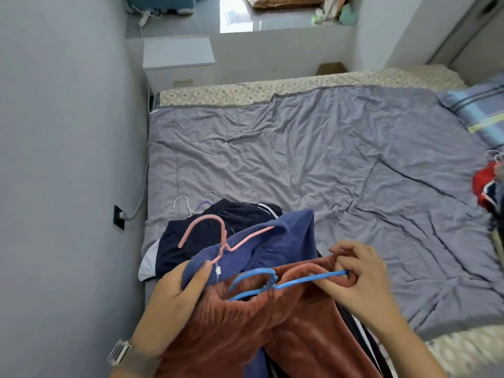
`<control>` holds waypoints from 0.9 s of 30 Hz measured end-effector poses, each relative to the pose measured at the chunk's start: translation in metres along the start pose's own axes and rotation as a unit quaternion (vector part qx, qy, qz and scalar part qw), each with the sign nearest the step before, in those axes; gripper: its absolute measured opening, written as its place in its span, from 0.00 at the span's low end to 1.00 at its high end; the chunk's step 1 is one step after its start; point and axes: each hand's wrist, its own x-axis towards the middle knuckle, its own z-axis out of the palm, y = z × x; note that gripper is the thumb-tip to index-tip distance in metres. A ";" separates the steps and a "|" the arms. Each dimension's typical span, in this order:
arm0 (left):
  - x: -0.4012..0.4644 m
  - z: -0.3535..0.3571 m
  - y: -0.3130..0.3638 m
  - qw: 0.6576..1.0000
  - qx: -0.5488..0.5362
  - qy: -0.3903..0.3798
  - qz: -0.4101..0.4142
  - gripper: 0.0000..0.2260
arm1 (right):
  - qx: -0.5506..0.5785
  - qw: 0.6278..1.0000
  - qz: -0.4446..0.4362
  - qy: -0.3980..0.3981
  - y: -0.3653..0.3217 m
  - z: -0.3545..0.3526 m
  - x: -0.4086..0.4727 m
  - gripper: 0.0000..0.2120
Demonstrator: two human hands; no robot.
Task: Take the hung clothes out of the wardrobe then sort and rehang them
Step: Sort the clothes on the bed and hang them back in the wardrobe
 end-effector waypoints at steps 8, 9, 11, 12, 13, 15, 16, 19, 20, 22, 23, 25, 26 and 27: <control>-0.085 0.046 0.089 0.986 0.047 -0.157 0.043 0.09 | 0.029 0.998 0.014 0.056 -0.014 -0.102 -0.062 0.19; -0.095 0.055 0.099 0.979 0.051 -0.188 0.053 0.08 | 0.037 0.997 0.025 0.068 -0.012 -0.117 -0.073 0.19; -0.118 0.077 0.123 0.965 0.049 -0.249 0.072 0.13 | 0.050 0.993 0.055 0.089 -0.002 -0.151 -0.097 0.20; -0.130 0.090 0.136 0.957 0.040 -0.277 0.080 0.19 | 0.053 0.991 0.072 0.096 0.005 -0.168 -0.110 0.20; -0.141 0.103 0.148 0.949 0.033 -0.301 0.086 0.24 | 0.055 0.989 0.090 0.102 0.014 -0.186 -0.124 0.20; -0.166 0.132 0.172 0.930 0.034 -0.351 0.104 0.26 | 0.053 0.982 0.130 0.123 0.031 -0.222 -0.157 0.19; -0.178 0.148 0.182 0.917 0.043 -0.380 0.113 0.25 | 0.052 0.977 0.150 0.141 0.040 -0.240 -0.175 0.18; -0.219 0.205 0.211 0.884 0.066 -0.444 0.128 0.23 | 0.056 0.955 0.203 0.207 0.060 -0.296 -0.236 0.18; -0.233 0.225 0.221 0.875 0.073 -0.461 0.130 0.22 | 0.049 0.947 0.216 0.231 0.069 -0.313 -0.256 0.18; -0.264 0.266 0.241 0.852 0.102 -0.491 0.154 0.19 | 0.034 0.933 0.240 0.267 0.090 -0.343 -0.297 0.19; -0.278 0.285 0.249 0.833 0.114 -0.512 0.173 0.19 | 0.030 0.926 0.250 0.283 0.101 -0.358 -0.318 0.19; -0.308 0.323 0.266 0.792 0.127 -0.557 0.217 0.19 | 0.018 0.911 0.269 0.312 0.118 -0.387 -0.356 0.18; -0.322 0.341 0.274 0.775 0.133 -0.569 0.240 0.18 | 0.009 0.904 0.278 0.324 0.123 -0.401 -0.375 0.16; -0.335 0.358 0.282 0.761 0.141 -0.577 0.260 0.18 | -0.008 0.898 0.284 0.335 0.126 -0.415 -0.392 0.15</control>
